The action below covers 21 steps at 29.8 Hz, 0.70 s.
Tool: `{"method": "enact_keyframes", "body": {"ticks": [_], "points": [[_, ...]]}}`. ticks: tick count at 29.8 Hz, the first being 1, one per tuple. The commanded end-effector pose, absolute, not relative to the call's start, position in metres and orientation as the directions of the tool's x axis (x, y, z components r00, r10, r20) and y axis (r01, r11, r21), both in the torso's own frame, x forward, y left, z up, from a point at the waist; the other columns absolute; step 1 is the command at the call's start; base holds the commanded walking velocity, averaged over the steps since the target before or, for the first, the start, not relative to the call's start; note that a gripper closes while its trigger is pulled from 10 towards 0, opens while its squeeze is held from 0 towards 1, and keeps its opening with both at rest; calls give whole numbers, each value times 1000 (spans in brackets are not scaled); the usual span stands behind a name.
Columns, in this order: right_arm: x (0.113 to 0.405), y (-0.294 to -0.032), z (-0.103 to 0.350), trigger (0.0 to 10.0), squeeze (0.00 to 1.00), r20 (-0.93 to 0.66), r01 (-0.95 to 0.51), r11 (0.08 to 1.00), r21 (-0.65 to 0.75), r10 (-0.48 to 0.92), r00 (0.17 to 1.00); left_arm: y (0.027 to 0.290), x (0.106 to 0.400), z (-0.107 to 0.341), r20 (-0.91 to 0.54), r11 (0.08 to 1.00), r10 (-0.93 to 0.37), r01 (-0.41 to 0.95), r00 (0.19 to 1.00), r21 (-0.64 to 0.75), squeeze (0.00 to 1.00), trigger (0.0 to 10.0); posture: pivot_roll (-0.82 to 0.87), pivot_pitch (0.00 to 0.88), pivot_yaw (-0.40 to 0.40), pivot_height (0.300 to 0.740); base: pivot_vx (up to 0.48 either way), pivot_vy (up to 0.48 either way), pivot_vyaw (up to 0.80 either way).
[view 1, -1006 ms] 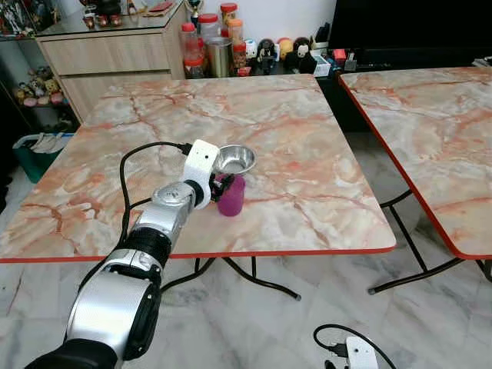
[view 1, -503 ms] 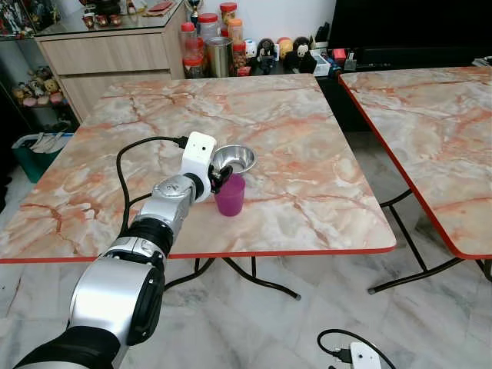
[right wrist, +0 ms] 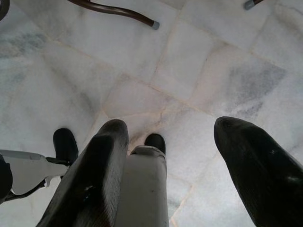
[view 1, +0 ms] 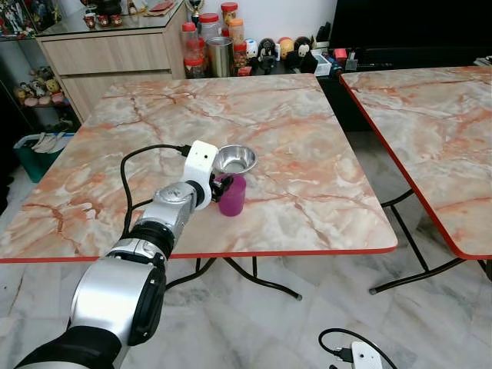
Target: Setting the table
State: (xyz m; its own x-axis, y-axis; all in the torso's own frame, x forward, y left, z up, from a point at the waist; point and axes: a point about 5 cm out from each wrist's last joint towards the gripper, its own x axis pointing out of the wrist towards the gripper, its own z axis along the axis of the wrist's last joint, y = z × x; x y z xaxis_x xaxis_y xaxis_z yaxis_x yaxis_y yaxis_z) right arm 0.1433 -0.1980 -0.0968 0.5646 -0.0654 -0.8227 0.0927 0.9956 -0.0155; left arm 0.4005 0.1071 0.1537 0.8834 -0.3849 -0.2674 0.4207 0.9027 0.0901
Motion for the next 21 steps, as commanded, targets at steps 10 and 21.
{"method": "enact_keyframes", "body": {"ticks": [10,21], "points": [[143,-200,-96,10000,0,-814,121,993,-16,-83,575,104,400,150,-301,903,-379,421,875,86,0,3569,-112,0,76,740,0,0,0],[146,-199,-95,10000,0,-808,129,992,-14,-87,583,103,402,158,-280,901,-390,426,877,81,0,0,-113,0,81,740,0,0,0]]}}
